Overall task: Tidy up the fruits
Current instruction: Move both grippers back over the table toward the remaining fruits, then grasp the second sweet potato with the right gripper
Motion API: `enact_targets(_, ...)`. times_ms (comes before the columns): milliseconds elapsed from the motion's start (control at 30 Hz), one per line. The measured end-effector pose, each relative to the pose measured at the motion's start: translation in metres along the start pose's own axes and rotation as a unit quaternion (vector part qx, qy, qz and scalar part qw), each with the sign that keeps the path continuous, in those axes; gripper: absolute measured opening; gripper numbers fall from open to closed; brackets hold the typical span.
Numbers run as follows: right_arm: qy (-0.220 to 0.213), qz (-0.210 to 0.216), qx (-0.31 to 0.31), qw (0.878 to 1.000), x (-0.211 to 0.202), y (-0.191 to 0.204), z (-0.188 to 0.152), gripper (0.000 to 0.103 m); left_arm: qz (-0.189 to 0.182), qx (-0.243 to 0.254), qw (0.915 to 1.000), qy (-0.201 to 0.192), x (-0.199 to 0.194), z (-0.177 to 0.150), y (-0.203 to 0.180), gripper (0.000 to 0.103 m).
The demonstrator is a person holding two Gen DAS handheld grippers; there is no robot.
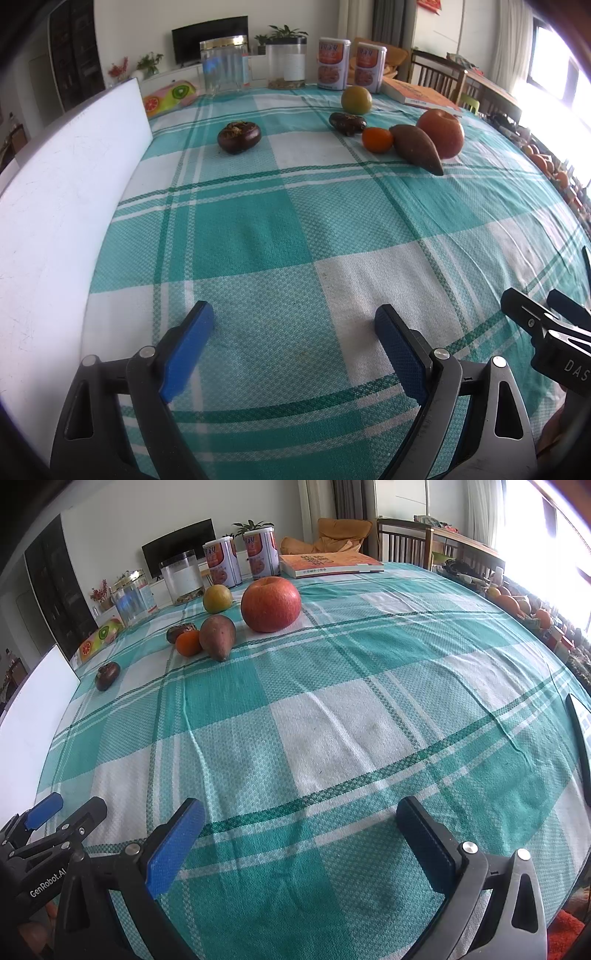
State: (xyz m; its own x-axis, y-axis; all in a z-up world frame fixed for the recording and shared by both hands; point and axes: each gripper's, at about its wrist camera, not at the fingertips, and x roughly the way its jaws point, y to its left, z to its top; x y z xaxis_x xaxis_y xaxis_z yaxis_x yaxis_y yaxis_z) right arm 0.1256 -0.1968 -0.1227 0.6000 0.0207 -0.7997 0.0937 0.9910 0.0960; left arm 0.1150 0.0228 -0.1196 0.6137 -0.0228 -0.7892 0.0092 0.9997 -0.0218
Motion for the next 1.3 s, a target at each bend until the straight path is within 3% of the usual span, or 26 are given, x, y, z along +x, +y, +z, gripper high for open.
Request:
enact_targets(100, 0.022, -0.034, -0.049, 0.998, 0.012, 0.014, 0.009, 0.103, 0.002, 0.002, 1.0, 0.001, 0.0, 0.0, -0.001, 0.09)
enact_targets(333, 0.014, 0.019, -0.105, 0.994, 0.035, 0.012, 0.035, 0.103, 0.002, 0.002, 1.0, 0.001, 0.001, 0.0, -0.001, 0.091)
enact_targets(767, 0.015, 0.033, -0.118, 0.992, 0.034, 0.012, 0.036, 0.103, 0.002, 0.002, 1.0, 0.001, 0.0, 0.0, -0.001, 0.091)
enact_targets(867, 0.036, 0.039, -0.128, 0.99, 0.036, 0.014, 0.041, 0.103, 0.002, 0.002, 1.0, 0.001, 0.0, 0.0, -0.001, 0.091)
enact_targets(933, 0.061, 0.08, -0.115, 0.988, 0.039, 0.013, 0.056, 0.103, 0.003, 0.002, 1.0, 0.001, 0.0, 0.0, -0.001, 0.091)
enact_targets(1000, 0.071, 0.139, -0.056, 0.986, 0.044, 0.005, 0.078, 0.103, 0.003, 0.002, 1.0, 0.001, 0.0, 0.0, -0.001, 0.091)
enact_targets(1067, 0.067, 0.16, -0.001, 0.985, 0.053, 0.0, 0.103, 0.102, 0.002, 0.002, 1.0, 0.001, 0.0, 0.0, -0.001, 0.091)
enact_targets(1100, 0.061, 0.158, 0.01, 0.986, 0.058, 0.001, 0.114, 0.1, 0.002, 0.002, 1.0, 0.001, 0.0, 0.0, -0.001, 0.091)
enact_targets(1233, 0.067, 0.156, 0.006, 0.985, 0.085, 0.023, 0.141, 0.074, 0.003, 0.002, 1.0, 0.001, 0.0, 0.0, -0.001, 0.091)
enact_targets(1300, 0.073, 0.156, -0.003, 0.985, 0.096, 0.037, 0.146, 0.07, 0.003, 0.002, 1.0, 0.001, 0.0, 0.0, -0.001, 0.091)
